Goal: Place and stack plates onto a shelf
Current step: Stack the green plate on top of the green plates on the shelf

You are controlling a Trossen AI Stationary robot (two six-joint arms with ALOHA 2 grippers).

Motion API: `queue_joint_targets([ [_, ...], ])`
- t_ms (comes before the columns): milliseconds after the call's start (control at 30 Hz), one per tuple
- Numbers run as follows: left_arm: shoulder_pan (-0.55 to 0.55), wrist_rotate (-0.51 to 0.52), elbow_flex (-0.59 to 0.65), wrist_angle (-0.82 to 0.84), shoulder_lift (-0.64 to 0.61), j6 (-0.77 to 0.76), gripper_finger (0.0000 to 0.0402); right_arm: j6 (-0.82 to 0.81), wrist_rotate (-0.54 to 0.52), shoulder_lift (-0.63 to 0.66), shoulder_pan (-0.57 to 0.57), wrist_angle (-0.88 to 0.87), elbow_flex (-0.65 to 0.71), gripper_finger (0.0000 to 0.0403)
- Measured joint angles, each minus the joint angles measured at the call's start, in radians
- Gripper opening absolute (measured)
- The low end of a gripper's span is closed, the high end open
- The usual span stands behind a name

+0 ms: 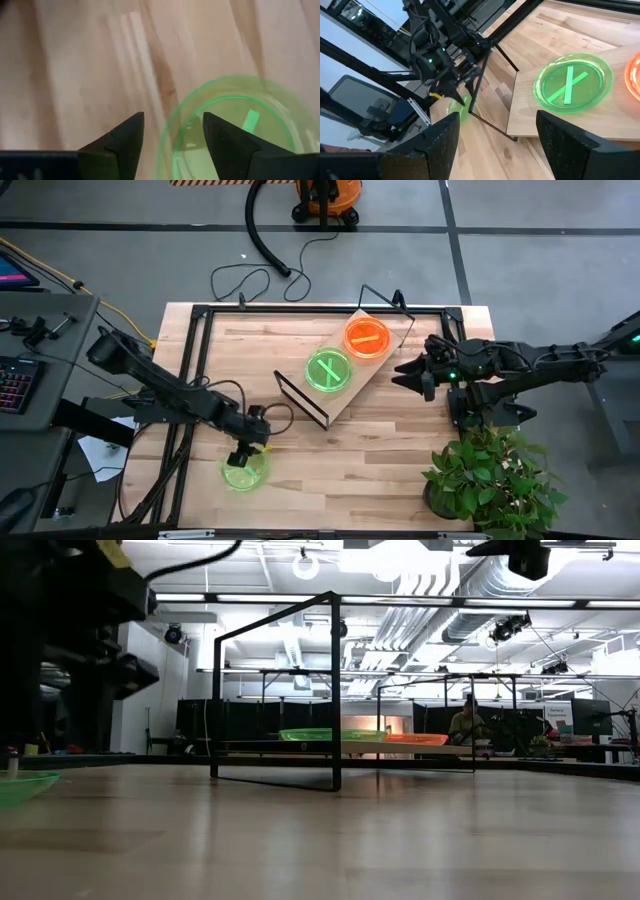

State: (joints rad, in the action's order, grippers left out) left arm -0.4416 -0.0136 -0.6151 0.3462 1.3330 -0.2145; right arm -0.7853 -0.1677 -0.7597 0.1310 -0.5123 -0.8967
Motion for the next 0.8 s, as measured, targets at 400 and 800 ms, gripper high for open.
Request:
queue_joint_targets([
  [400, 0.002, -0.071, -0.002, -0.052, 0.158, -0.008, 0.0194, 0.0, -0.024, 0.0, 0.0, -0.031, 0.0, 0.0247],
  [800, -0.002, -0.098, -0.003, -0.059, 0.176, 0.015, 0.008, 0.001, -0.024, 0.0, 0.0, -0.057, 0.0, 0.0247],
])
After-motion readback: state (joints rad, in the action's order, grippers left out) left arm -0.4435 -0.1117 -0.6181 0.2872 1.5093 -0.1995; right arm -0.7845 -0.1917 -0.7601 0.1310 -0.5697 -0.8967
